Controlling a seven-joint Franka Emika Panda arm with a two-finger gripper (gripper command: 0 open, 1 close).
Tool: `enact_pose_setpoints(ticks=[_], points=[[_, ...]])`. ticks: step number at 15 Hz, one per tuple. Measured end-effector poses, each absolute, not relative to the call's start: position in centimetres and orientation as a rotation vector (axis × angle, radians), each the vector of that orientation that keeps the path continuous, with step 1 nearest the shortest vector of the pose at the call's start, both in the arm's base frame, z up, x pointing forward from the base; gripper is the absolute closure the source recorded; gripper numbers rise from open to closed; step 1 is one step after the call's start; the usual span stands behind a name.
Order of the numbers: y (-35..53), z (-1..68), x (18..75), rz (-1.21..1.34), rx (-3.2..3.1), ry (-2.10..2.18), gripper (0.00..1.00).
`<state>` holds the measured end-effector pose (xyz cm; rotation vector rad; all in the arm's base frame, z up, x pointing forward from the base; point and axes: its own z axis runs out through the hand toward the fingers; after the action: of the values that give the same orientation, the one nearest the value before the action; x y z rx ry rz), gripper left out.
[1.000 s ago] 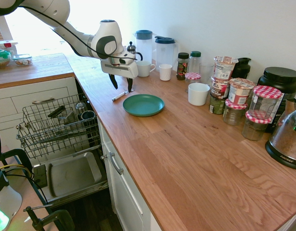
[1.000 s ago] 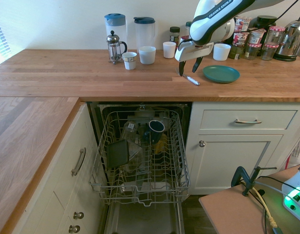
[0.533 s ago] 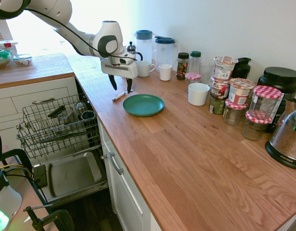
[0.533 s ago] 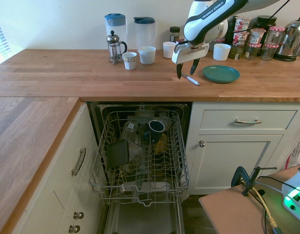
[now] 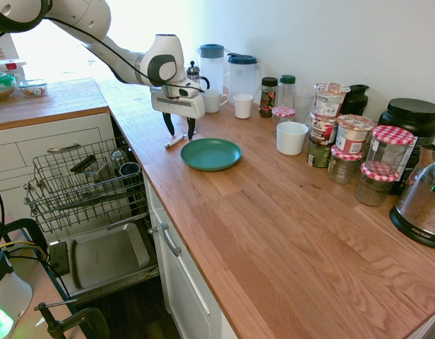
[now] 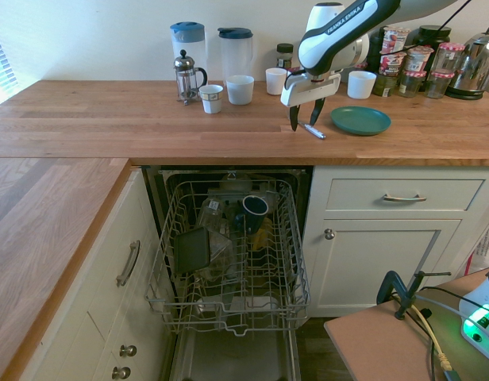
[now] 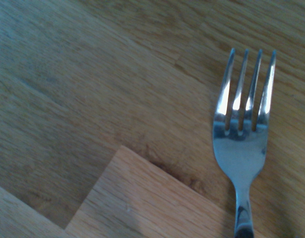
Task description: Put the fork in the dishwasher
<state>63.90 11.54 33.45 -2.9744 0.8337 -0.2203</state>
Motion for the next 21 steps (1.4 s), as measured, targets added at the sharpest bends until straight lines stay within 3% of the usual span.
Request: enact_pose_setpoints(ticks=[15, 21], points=[[9.8, 33.7, 64.6, -0.135, -2.944, 0.925, 1.0], [10.2, 35.7, 64.7, -0.15, -2.774, 1.222, 1.0]])
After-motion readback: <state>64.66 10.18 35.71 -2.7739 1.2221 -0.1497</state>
